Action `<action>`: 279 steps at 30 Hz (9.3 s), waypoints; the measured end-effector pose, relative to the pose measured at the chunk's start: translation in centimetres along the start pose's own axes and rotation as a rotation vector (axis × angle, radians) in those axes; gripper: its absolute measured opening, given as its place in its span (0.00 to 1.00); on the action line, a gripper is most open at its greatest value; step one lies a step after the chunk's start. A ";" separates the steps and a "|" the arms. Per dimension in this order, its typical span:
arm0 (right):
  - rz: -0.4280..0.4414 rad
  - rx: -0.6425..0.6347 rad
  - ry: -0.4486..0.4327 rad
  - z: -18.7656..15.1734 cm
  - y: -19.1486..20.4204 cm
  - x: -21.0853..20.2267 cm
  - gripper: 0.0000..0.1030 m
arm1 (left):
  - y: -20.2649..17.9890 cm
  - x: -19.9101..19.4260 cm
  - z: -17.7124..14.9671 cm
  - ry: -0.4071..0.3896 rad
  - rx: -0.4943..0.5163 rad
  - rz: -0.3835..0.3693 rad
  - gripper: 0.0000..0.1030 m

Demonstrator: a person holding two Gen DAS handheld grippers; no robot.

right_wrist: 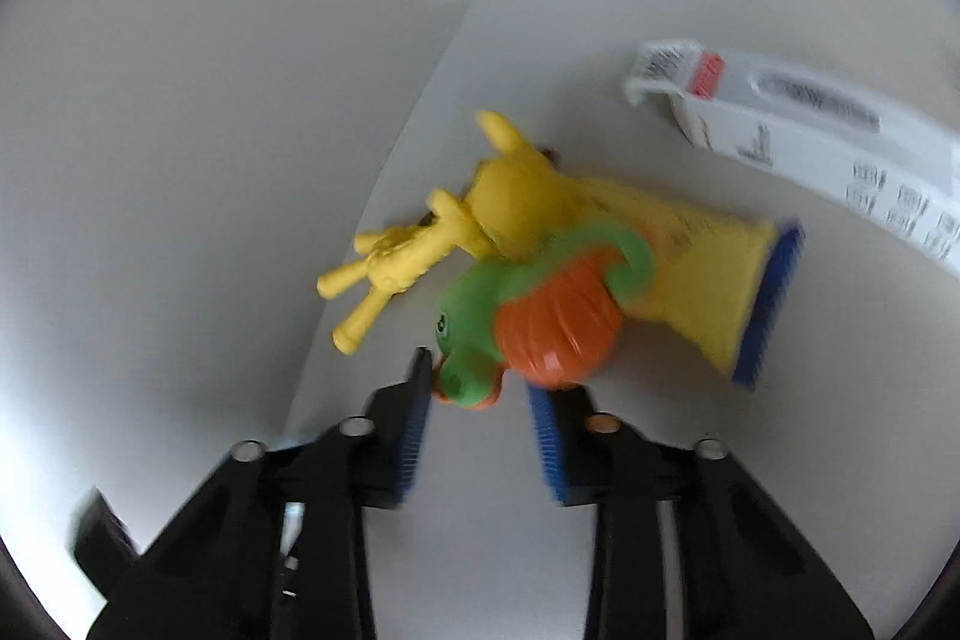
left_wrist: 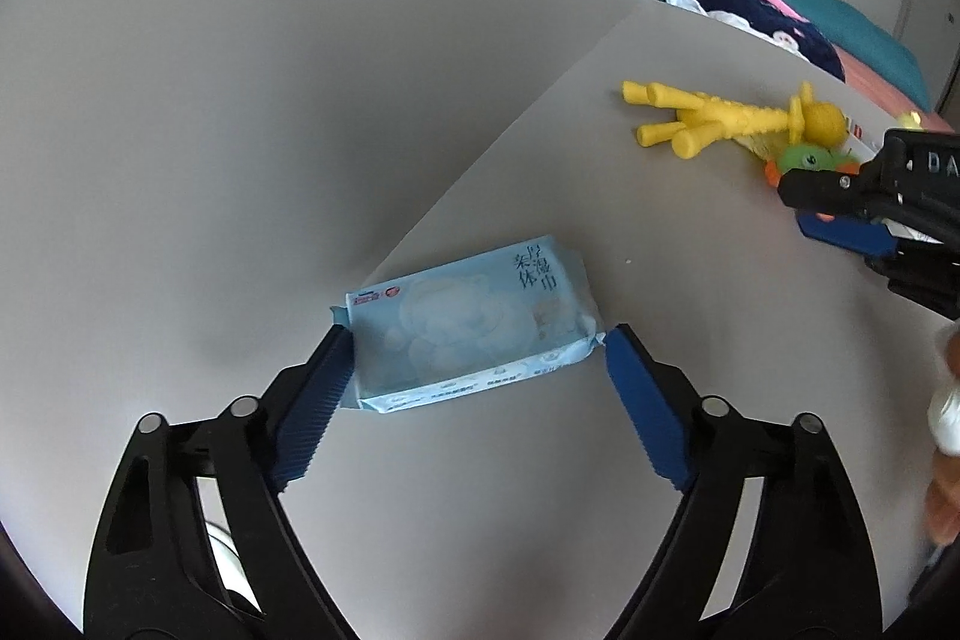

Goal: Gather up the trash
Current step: 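Grasp the blue wet-wipes pack with the left tool while the right grasps the green-orange snail toy, then carry the wipes pack and snail toy to the trash bag and open both tools, then move both open tools back to the desk, then grasp the white thermometer box with the left tool while the right grasps the orange plush, then carry the thermometer box and orange plush toward the trash bag, then open both tools over the trash bag to drop the box and plush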

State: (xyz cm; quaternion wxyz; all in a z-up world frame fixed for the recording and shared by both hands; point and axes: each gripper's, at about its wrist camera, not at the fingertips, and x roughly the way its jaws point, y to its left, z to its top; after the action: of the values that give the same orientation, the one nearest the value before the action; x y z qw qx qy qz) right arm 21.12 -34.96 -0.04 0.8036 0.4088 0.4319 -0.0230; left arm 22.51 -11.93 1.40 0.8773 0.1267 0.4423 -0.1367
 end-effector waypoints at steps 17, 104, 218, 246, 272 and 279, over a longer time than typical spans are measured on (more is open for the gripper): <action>0.064 -0.165 -0.014 -2.6 1.3 -4.8 0.18 | 0.4 -2.7 -2.0 -0.059 -0.083 -0.045 0.71; -0.325 0.310 -0.232 -9.6 -39.3 -39.8 0.95 | -52.3 -14.5 -17.3 0.088 0.455 -0.518 0.94; -0.395 -0.342 -0.161 5.4 -10.2 -19.3 0.45 | -26.1 -6.4 5.3 0.095 -0.217 -0.326 0.28; -0.459 0.044 -0.192 -10.8 -34.8 -39.5 0.46 | -53.5 -16.4 -10.0 0.156 0.234 -0.486 0.28; -0.506 0.202 -0.199 -11.7 -40.4 -40.4 0.91 | -56.4 -16.3 -10.9 0.152 0.286 -0.454 0.94; -0.504 0.155 -0.210 -10.4 -37.2 -39.5 0.91 | -53.1 -16.7 -9.8 0.123 0.252 -0.450 0.94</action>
State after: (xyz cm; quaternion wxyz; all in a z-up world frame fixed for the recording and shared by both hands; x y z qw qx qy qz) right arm -25.12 -65.15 1.40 0.7793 0.3442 0.4311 -0.2973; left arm -12.95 -55.82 3.91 0.7735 0.1416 0.4914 -0.3744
